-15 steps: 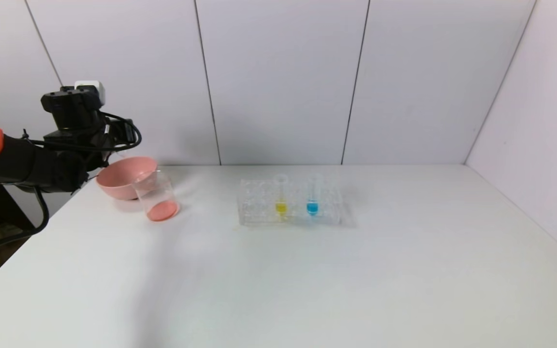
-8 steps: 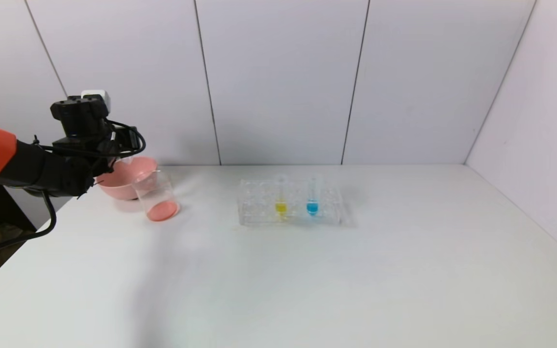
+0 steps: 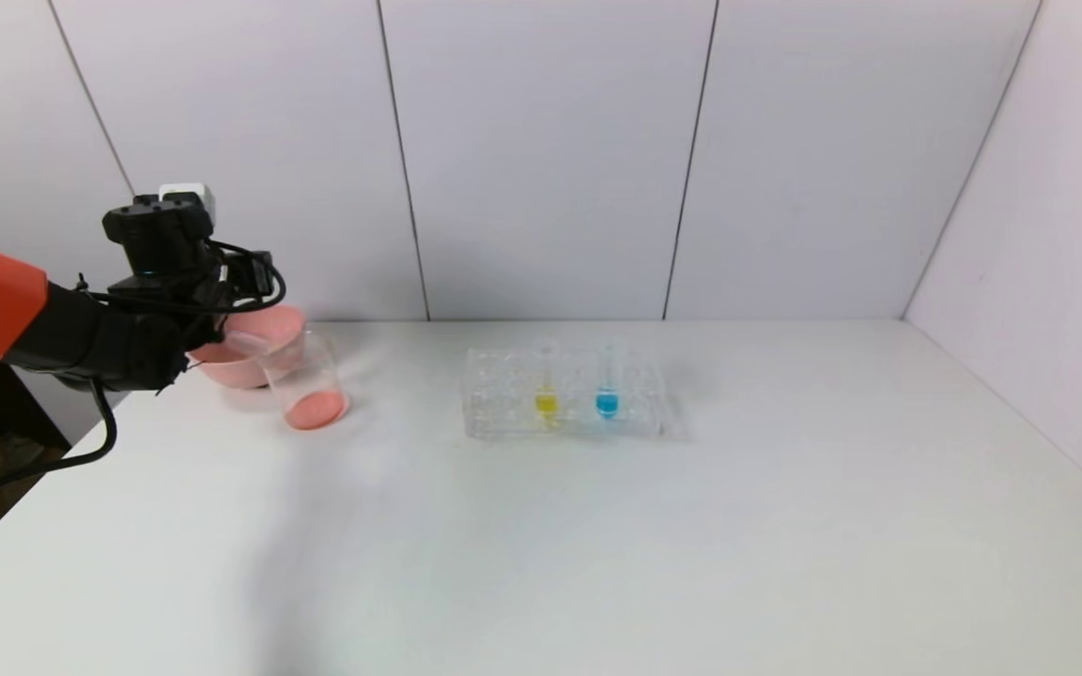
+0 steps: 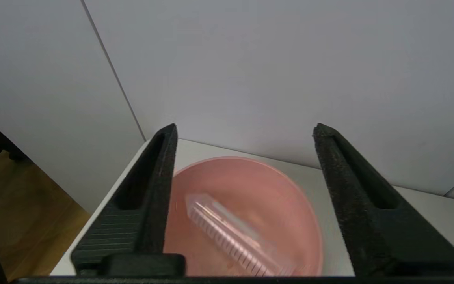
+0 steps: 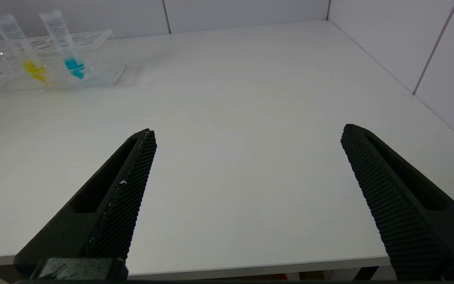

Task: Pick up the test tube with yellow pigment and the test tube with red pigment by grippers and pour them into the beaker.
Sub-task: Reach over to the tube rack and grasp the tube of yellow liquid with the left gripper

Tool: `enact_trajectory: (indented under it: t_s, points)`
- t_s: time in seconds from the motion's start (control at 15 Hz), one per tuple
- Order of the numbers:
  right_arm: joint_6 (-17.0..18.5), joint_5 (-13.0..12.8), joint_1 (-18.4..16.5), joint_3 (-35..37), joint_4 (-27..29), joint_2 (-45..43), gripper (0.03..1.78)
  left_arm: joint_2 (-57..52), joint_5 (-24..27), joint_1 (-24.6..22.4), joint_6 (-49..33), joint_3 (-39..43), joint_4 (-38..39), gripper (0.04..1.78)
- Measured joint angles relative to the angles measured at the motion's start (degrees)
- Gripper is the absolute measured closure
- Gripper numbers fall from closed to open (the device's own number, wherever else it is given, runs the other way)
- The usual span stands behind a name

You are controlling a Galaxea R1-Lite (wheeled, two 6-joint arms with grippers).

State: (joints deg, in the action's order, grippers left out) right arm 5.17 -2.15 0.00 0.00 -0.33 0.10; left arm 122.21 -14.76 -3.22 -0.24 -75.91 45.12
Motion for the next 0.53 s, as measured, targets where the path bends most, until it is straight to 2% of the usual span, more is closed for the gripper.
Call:
enact_trajectory:
  t_s: [0.13, 0.27, 0.4, 0.53]
  points:
    - [0.0, 0.0, 0.0, 0.0, 0.0, 0.0, 0.10, -0.1, 0.0, -0.1, 0.1, 0.9, 1.3, 0.27]
    - [0.0, 0.0, 0.0, 0.0, 0.0, 0.0, 0.10, -1.7, 0.3, -0.1, 0.1, 2.8, 1.8, 0.11]
    - [0.0, 0.0, 0.0, 0.0, 0.0, 0.0, 0.10, -4.9, 2.0, 0.0, 0.1, 5.4, 1.3, 0.05]
    - [0.0, 0.0, 0.0, 0.0, 0.0, 0.0, 0.10, -9.1, 6.4, 0.0, 0.1, 9.4, -0.5, 0.06]
